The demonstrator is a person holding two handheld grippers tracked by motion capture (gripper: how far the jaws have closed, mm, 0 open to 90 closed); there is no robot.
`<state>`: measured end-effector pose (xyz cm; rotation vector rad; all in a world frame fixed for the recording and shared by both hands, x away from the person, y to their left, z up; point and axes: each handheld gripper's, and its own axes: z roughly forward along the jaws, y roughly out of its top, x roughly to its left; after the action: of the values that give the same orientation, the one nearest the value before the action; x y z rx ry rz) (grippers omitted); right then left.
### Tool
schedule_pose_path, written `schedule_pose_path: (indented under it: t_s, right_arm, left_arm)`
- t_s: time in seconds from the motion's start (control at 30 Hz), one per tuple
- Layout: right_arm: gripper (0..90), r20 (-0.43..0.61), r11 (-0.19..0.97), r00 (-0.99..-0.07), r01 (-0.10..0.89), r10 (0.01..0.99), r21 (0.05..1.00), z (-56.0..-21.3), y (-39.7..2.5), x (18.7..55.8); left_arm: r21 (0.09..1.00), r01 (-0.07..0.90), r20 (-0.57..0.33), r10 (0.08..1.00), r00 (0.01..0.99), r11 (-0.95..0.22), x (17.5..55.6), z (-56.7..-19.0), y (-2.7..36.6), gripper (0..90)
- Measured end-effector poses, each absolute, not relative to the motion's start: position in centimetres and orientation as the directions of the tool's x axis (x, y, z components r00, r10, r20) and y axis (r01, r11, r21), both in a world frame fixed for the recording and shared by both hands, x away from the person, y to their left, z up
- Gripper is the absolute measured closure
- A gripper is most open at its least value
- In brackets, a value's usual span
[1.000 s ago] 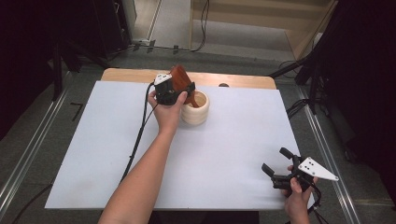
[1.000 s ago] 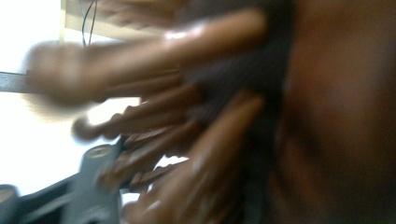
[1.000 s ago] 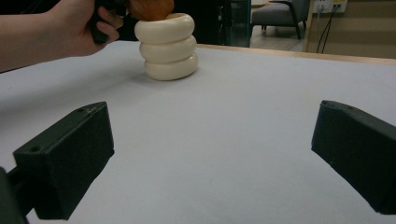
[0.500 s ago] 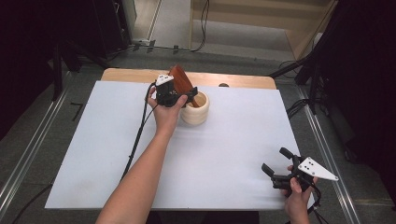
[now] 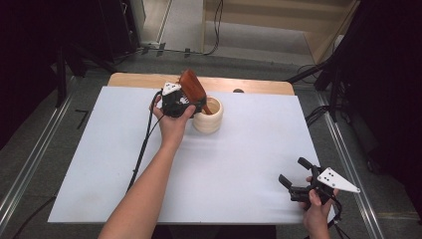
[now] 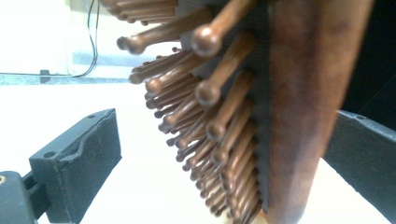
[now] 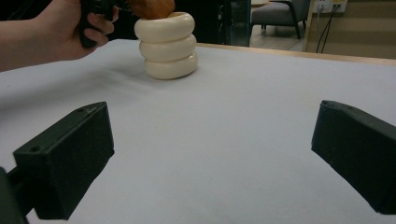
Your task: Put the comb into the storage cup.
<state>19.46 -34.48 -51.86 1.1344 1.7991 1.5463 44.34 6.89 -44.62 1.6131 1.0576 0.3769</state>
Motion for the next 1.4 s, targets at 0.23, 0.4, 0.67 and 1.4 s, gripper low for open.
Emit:
schedule_pose_path:
  t_s: [0.23,0.4,0.67,1.4]
  right_arm:
    - [0.0,0.140,0.005,-0.523,0.266,0.841,0.964,-51.8,-34.4,19.4]
    - [0.0,0.133,0.012,-0.524,0.265,0.841,0.964,-51.8,-34.4,19.5]
    - [0.0,0.131,0.016,-0.524,0.267,0.842,0.964,-51.8,-34.3,19.5]
    - [0.0,0.118,0.032,-0.523,0.268,0.844,0.963,-51.9,-34.2,19.5]
  left_arm:
    - [0.907,0.421,-0.259,0.789,0.557,0.000,43.5,-44.8,7.7,0.0]
    - [0.911,0.412,-0.247,0.785,0.568,-0.011,42.8,-45.0,8.3,0.0]
    - [0.920,0.392,-0.231,0.779,0.582,-0.020,41.2,-45.3,9.4,0.0]
    - [0.939,0.339,-0.168,0.771,0.614,-0.065,36.8,-45.7,13.0,1.1]
